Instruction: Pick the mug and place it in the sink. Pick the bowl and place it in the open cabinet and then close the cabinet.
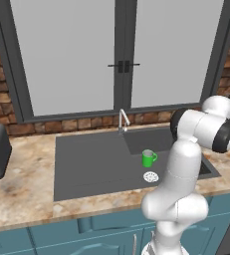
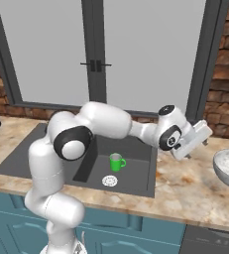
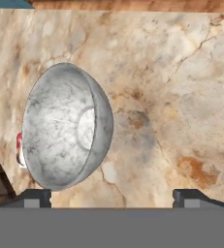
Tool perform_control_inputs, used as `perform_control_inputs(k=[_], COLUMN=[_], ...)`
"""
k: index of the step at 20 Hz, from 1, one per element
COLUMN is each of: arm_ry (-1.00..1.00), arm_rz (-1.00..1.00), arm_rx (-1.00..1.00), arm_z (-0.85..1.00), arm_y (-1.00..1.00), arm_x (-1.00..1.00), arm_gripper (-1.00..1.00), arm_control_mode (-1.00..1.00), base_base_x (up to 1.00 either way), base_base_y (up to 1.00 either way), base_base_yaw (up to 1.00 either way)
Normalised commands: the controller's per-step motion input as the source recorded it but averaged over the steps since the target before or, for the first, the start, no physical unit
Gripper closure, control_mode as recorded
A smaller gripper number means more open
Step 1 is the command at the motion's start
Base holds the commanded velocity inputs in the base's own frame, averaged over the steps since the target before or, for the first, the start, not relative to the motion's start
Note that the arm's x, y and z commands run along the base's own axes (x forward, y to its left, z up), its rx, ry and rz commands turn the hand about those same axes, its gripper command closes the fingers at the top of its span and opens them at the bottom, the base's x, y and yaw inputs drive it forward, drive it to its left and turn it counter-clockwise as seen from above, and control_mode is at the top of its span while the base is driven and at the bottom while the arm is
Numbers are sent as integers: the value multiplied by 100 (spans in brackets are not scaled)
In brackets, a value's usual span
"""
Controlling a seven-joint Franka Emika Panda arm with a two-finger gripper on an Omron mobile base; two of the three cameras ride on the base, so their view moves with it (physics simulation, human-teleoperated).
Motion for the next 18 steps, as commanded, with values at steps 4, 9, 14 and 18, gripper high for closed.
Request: perform_control_inputs(k=[4, 9, 14, 18], arm_ry=[0, 0, 0, 0], arm_rz=[-5, 0, 0, 0], arm_rx=[11, 8, 5, 3], arm_z=[0, 0, 0, 0], arm_y=[-27, -28, -39, -19], arm_x=[-16, -1, 0, 0], arm_gripper=[-100, -100, -100, -100], arm_control_mode=[-100, -100, -100, -100], base_base_x=[0, 0, 0, 0], base_base_y=[0, 0, 0, 0], base_base_yaw=[0, 0, 0, 0])
